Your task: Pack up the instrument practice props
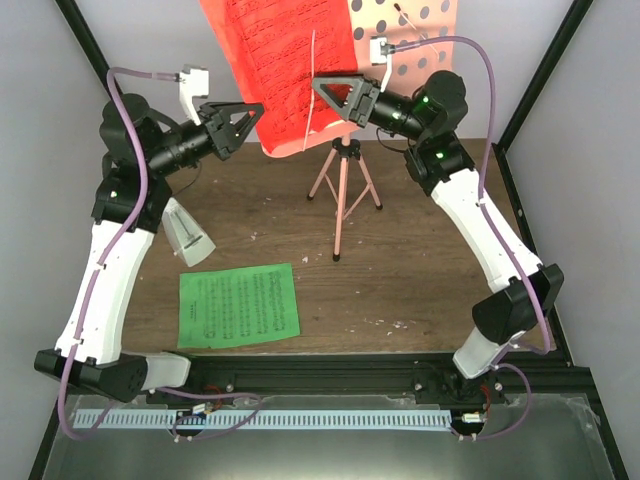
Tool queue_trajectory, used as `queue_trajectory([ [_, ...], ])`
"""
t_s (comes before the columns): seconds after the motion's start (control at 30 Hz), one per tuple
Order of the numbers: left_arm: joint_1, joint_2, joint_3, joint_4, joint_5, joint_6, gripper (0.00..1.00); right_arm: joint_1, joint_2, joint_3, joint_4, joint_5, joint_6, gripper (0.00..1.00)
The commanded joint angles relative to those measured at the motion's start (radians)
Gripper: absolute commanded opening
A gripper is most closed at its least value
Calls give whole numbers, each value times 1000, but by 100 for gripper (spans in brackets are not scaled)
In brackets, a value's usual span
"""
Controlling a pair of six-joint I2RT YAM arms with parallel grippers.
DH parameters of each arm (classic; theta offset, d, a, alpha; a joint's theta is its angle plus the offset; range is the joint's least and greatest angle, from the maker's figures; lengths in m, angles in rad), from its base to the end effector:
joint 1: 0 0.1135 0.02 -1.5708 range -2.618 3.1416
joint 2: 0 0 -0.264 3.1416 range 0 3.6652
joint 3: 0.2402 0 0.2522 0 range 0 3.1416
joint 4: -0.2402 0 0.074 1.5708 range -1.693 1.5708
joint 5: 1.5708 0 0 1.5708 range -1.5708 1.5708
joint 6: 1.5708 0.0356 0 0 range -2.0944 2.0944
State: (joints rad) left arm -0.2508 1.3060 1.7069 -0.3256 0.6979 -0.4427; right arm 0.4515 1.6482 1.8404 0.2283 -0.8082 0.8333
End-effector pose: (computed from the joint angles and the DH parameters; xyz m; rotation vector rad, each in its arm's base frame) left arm 0.2404 -0.0852 0.5268 0.4422 1.5500 -1.0633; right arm 0.3122 0.1800 0.5226 -0.5564 1.3451 1.5390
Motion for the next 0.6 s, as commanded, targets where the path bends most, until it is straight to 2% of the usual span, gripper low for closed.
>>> queue_trajectory([
  [0.0, -8, 15, 44, 32, 19, -11, 18, 14, 17, 63, 21, -11, 15, 43],
  [0.2, -9, 19, 51, 30, 11, -10, 0, 18, 40, 99, 24, -5, 19, 39],
  [0.3, -10, 19, 52, 28, 12, -11, 0, 21, 49, 106, 40, -8, 20, 33],
  [0.57, -9, 19, 51, 26, 15, -10, 0, 26, 99, 146, 57, -44, 31, 29],
])
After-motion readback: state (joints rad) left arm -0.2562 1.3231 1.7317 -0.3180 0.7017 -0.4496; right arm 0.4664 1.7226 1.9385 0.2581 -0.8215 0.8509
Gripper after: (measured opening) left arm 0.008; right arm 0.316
